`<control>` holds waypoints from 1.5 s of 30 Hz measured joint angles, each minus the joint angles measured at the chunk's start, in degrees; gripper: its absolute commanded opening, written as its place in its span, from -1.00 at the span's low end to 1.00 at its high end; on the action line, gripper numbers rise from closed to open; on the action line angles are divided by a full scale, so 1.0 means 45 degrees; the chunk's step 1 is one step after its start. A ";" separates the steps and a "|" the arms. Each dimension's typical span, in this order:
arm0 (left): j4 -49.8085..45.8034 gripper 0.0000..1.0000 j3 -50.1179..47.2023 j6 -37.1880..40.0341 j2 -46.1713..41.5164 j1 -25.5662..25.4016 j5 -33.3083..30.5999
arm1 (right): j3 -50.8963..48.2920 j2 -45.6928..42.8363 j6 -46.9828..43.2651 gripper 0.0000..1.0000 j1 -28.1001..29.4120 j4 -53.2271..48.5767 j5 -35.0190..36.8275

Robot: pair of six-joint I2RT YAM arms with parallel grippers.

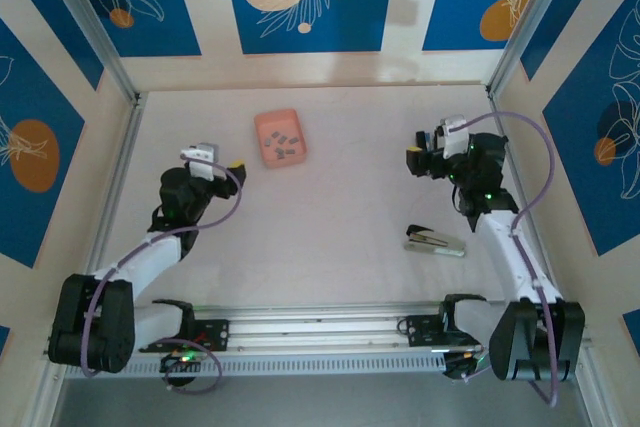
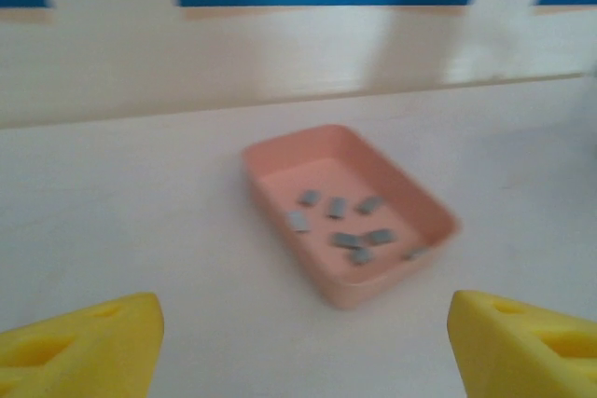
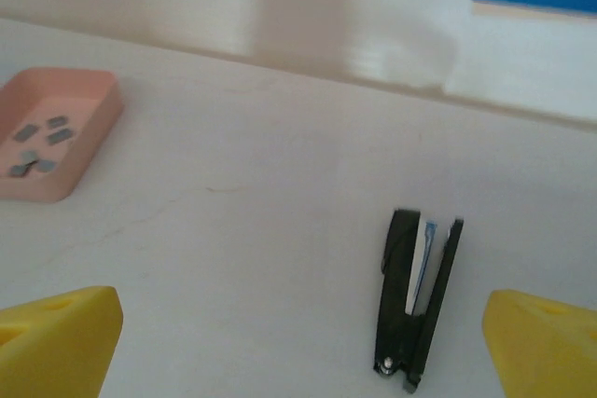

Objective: Load the staples into the stapler

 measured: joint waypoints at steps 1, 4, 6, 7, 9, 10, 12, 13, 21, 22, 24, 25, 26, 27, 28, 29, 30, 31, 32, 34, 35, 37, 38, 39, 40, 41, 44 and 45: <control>-0.0180 0.54 0.0078 -0.0262 0.0019 -0.0189 0.0427 | 0.0427 -0.0117 -0.0418 0.92 0.0024 -0.0801 -0.0228; -0.1049 0.54 0.0495 -0.0646 0.0058 -0.1039 0.1574 | 0.1511 -0.0398 -0.2283 0.89 0.0379 -0.3638 -0.0772; -0.1763 0.54 0.0903 -0.0646 0.0073 -0.1710 0.2069 | 0.1656 -0.0510 -0.3507 0.92 0.0850 -0.5217 -0.0758; -0.2137 0.55 0.1132 -0.0559 0.0107 -0.2069 0.2283 | 0.1647 -0.0525 -0.4104 0.90 0.1146 -0.6105 -0.0690; -0.2900 0.55 0.1564 -0.0301 0.0248 -0.2725 0.2594 | 0.1486 -0.0510 -0.5411 0.91 0.1690 -0.7587 -0.0379; -0.3138 0.55 0.1700 -0.0170 0.0330 -0.2929 0.2720 | 0.1350 -0.0510 -0.5974 0.91 0.1923 -0.8170 -0.0155; -0.3560 0.55 0.1865 0.0058 0.0573 -0.3303 0.2997 | 0.0903 -0.0486 -0.7164 0.92 0.2409 -0.9190 0.0437; -0.3682 0.55 0.1870 0.0121 0.0699 -0.3410 0.3109 | 0.0661 -0.0457 -0.7684 0.90 0.2574 -0.9554 0.0670; -0.3837 0.55 0.1870 0.0165 0.1569 -0.3730 0.3453 | -0.0865 0.0534 -1.1526 0.94 0.2652 -1.0132 0.2657; -0.3808 0.55 0.1870 0.0155 0.1651 -0.3774 0.3473 | -0.0937 0.0748 -1.1871 0.94 0.2565 -1.0074 0.2812; -0.3706 0.55 0.1870 0.0107 0.1821 -0.3866 0.3526 | -0.0976 0.1161 -1.2502 0.94 0.2244 -0.9918 0.3026; -0.3648 0.55 0.1870 0.0102 0.1904 -0.3910 0.3541 | -0.0976 0.1350 -1.2784 0.93 0.2064 -0.9787 0.3123; -0.3589 0.55 0.1870 0.0073 0.2011 -0.3973 0.3551 | -0.0976 0.1564 -1.3085 0.92 0.1889 -0.9593 0.3220; -0.3536 0.55 0.1870 0.0058 0.2103 -0.4022 0.3575 | -0.0976 0.1739 -1.3323 0.91 0.1744 -0.9428 0.3293; -0.3473 0.55 0.1870 0.0058 0.2195 -0.4070 0.3585 | -0.0967 0.1894 -1.3517 0.90 0.1608 -0.9306 0.3322; -0.3405 0.55 0.1870 0.0053 0.2297 -0.4124 0.3594 | -0.0942 0.2074 -1.3692 0.90 0.1486 -0.9194 0.3337; -0.3342 0.55 0.1875 0.0053 0.2390 -0.4158 0.3628 | -0.0918 0.2249 -1.3828 0.90 0.1399 -0.9092 0.3366; -0.3313 0.55 0.1894 0.0049 0.2506 -0.4206 0.3657 | -0.0874 0.2448 -1.3945 0.90 0.1336 -0.9005 0.3366; -0.3245 0.55 0.1914 0.0039 0.2637 -0.4255 0.3687 | -0.0831 0.2676 -1.4047 0.89 0.1302 -0.8922 0.3376; -0.3147 0.54 0.1982 -0.0024 0.2885 -0.4328 0.3740 | -0.0685 0.3113 -1.4192 0.89 0.1282 -0.8816 0.3366; -0.3147 0.54 0.2050 -0.0039 0.3007 -0.4367 0.3774 | -0.0597 0.3371 -1.4246 0.88 0.1277 -0.8723 0.3366; -0.3050 0.54 0.2142 -0.0087 0.3172 -0.4439 0.3784 | -0.0442 0.3808 -1.4314 0.84 0.1277 -0.8621 0.3405; -0.3007 0.54 0.2181 -0.0131 0.3235 -0.4469 0.3793 | -0.0389 0.4041 -1.4348 0.82 0.1253 -0.8553 0.3419; -0.2958 0.54 0.2205 -0.0136 0.3293 -0.4493 0.3827 | -0.0355 0.4231 -1.4382 0.80 0.1253 -0.8505 0.3458; -0.2900 0.54 0.2234 -0.0155 0.3366 -0.4527 0.3857 | -0.0330 0.4449 -1.4426 0.78 0.1253 -0.8442 0.3502; -0.2822 0.53 0.2268 -0.0170 0.3444 -0.4561 0.3871 | -0.0311 0.4643 -1.4445 0.75 0.1253 -0.8427 0.3541; -0.2705 0.53 0.2278 -0.0180 0.3575 -0.4624 0.3871 | -0.0301 0.4949 -1.4484 0.68 0.1195 -0.8408 0.3604; -0.2676 0.53 0.2278 -0.0180 0.3609 -0.4634 0.3876 | -0.0301 0.4998 -1.4484 0.62 0.1175 -0.8393 0.3614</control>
